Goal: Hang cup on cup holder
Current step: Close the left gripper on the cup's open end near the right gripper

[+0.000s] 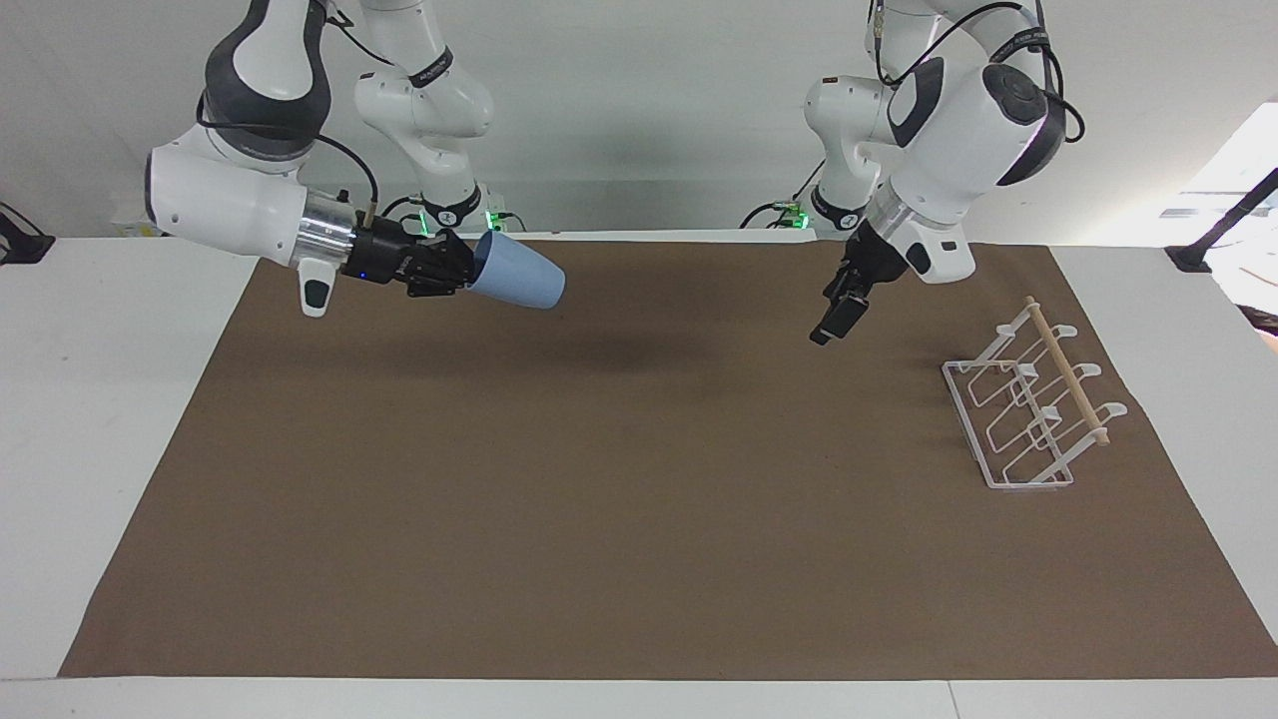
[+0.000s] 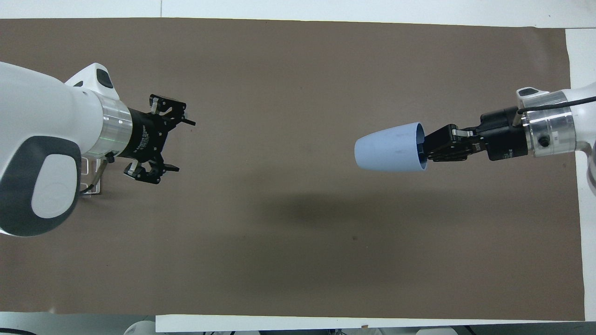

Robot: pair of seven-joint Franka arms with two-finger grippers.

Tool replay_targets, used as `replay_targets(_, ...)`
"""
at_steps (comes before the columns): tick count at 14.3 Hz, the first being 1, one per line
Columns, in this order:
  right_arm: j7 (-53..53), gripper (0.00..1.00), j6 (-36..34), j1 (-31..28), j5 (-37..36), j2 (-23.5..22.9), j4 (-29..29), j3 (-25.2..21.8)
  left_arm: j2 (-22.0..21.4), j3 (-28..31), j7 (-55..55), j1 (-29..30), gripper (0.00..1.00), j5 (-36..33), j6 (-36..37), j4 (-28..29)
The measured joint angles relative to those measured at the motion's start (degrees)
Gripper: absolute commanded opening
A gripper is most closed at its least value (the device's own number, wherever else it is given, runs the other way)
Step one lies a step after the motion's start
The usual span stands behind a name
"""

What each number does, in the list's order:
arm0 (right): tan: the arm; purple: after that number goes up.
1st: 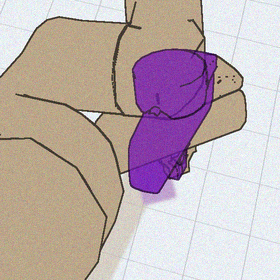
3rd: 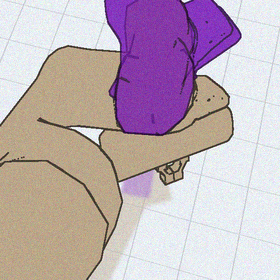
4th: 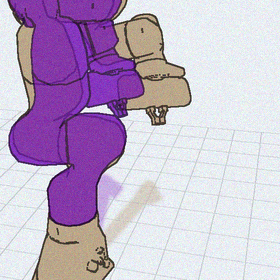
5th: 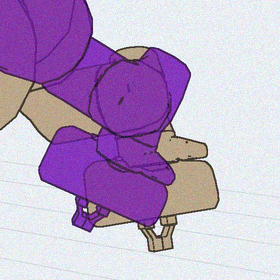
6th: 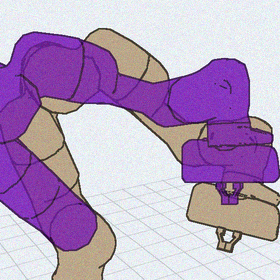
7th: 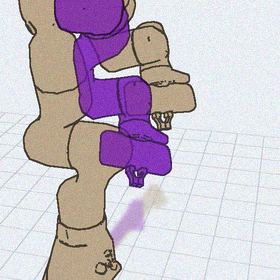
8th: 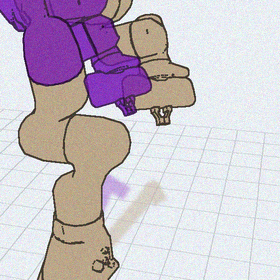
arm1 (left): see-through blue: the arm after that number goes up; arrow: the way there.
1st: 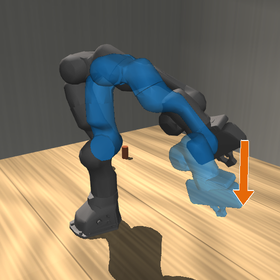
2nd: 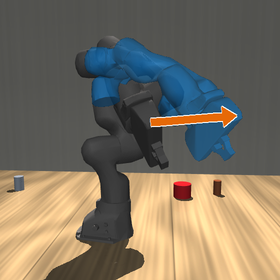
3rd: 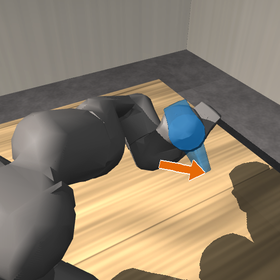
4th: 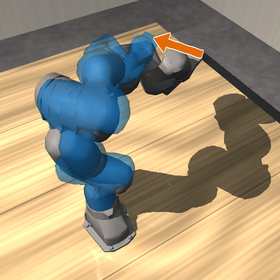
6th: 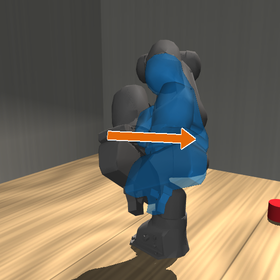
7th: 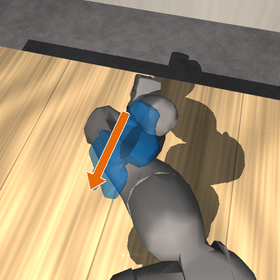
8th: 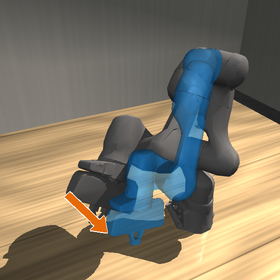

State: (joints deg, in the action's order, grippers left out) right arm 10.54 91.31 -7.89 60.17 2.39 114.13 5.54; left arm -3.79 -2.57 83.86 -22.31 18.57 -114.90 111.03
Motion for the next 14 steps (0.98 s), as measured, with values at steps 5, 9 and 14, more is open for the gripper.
replay_targets(5,-1.68,0.0,5.92,4.44,10.06,3.4,7.09,0.06,2.76,-0.23,16.27,-10.67,1.0,0.46,-10.11,-0.8)
replay_targets(9,-5.12,0.0,9.1,8.01,10.98,3.97,7.96,0.13,3.97,-0.27,21.47,-13.82,1.0,0.47,-11.02,-3.81)
replay_targets(14,-5.17,0.0,9.1,8.04,11.01,3.97,8.97,-0.09,5.02,-0.31,25.39,-16.57,1.0,0.47,-11.26,-6.78)
